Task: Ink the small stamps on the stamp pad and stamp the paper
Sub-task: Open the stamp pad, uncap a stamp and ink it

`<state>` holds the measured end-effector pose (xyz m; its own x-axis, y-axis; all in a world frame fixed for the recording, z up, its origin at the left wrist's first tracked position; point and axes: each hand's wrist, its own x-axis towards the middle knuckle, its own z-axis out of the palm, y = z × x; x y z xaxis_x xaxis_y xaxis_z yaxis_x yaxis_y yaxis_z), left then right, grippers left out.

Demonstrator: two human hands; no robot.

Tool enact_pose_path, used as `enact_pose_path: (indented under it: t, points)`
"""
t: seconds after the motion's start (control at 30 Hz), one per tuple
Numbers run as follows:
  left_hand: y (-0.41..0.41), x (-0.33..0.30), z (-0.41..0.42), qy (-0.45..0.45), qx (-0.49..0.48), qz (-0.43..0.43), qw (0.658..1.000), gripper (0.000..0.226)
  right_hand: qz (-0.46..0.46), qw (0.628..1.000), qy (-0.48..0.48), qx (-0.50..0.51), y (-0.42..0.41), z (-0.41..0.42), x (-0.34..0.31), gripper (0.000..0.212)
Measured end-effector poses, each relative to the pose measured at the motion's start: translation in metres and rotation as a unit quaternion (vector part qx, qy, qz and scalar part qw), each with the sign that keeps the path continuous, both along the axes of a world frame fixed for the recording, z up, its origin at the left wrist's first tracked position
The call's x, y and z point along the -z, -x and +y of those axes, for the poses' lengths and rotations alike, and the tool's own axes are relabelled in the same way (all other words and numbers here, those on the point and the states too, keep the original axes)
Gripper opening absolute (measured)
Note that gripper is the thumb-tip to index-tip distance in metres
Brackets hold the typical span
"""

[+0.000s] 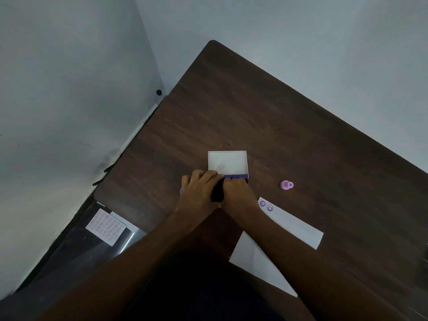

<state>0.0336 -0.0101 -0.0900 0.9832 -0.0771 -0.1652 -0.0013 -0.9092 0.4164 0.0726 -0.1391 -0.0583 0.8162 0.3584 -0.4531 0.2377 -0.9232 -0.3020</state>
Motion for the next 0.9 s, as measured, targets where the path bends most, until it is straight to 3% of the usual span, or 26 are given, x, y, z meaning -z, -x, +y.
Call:
enact_pose_path:
  t: [0.1, 0.2, 0.37, 0.5, 0.7, 0.8, 0.9]
  points:
    - [0.0, 0.002, 0.001, -0.001, 0.001, 0.002, 1.0, 0.073, 0.021, 1.0, 0.012, 0.001, -0.001, 0.001, 0.006, 0.02]
    - [0.0, 0.004, 0.002, 0.002, 0.005, -0.006, 1.0, 0.074, 0.067, 0.997, 0.043, -0.011, -0.001, 0.003, 0.016, 0.039]
    - [0.0, 0.004, 0.002, 0.016, 0.004, -0.016, 1.0, 0.071, 0.032, 0.998, 0.044, -0.019, 0.003, 0.005, 0.021, 0.041]
    - [0.0, 0.002, 0.003, 0.022, 0.015, -0.033, 0.999, 0.066, -0.026, 0.998, 0.034, -0.035, 0.006, 0.009, 0.016, 0.031]
    - [-0.002, -0.003, 0.001, -0.007, 0.031, -0.001, 1.0, 0.072, 0.023, 0.999, 0.045, 0.003, 0.007, 0.003, 0.013, 0.042]
    - [-0.003, -0.005, 0.001, -0.025, 0.034, 0.025, 0.999, 0.082, 0.017, 0.998, 0.016, 0.063, 0.007, -0.006, 0.008, 0.034]
    - [-0.001, -0.005, 0.001, -0.038, 0.041, 0.023, 0.998, 0.089, 0.0, 0.959, -0.117, 0.258, 0.014, -0.025, -0.009, 0.021]
